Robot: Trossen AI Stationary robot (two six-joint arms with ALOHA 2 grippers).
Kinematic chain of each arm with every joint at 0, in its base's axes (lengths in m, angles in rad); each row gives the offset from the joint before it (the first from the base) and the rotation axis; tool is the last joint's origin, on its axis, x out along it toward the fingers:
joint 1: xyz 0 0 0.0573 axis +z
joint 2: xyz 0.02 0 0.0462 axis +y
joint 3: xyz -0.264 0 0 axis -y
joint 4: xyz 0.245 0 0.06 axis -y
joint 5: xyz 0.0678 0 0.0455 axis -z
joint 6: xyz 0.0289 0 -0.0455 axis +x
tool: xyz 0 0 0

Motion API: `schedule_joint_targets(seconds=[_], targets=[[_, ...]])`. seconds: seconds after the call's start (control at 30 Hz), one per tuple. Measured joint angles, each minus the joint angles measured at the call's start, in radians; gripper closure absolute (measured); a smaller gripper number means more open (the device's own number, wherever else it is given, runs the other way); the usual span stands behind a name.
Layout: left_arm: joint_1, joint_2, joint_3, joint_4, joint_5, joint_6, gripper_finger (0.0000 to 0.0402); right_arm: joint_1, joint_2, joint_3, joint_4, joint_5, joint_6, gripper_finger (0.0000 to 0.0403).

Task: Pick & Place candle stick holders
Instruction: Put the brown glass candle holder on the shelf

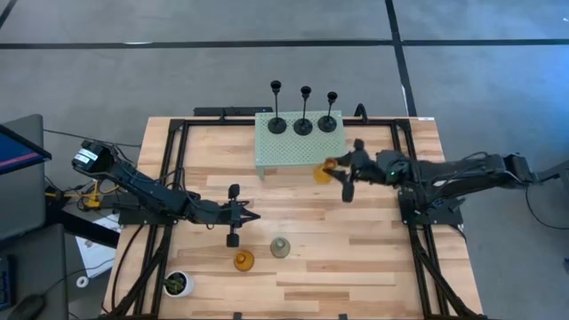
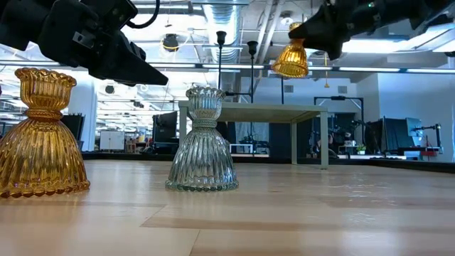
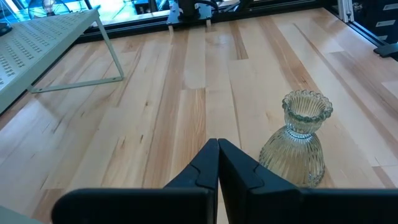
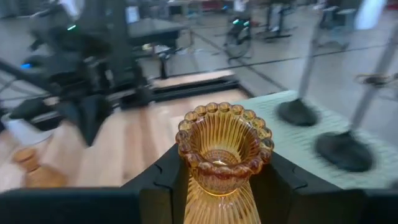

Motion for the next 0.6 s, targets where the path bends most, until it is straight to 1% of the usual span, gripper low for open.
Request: schedule_joint_targets(seconds=[0.1,0.2,0.27,0.4,0.47,0.6], targets=[[0.0,0.0,0.0,0.0,0.0,0.0,0.0394,-0.06,-0.032,0.0,-0.019,0.0,-0.013,0.028],[0.0,0.0,0.0,0.0,0.0,0.0,0.0394,-0.117,-0.035,0.0,-0.034,0.0,-0.026,0.0269],[0.0,0.0,0.0,0.0,0.0,0.0,0.0394,-0.155,-0.025,0.0,-0.034,-0.001,-0.029,0.0267],[0.0,0.0,0.0,0.0,0.0,0.0,0.0394,-0.221,0.007,0.0,-0.033,-0.002,-0.039,0.028],[0.0,0.0,0.0,0.0,0.0,0.0,0.0394,-0.252,0.024,0.0,-0.032,-0.004,-0.05,0.0281],[0.0,0.0,0.0,0.0,0.0,0.0,0.0394,-0.296,0.058,0.0,-0.026,-0.015,-0.054,0.0269]])
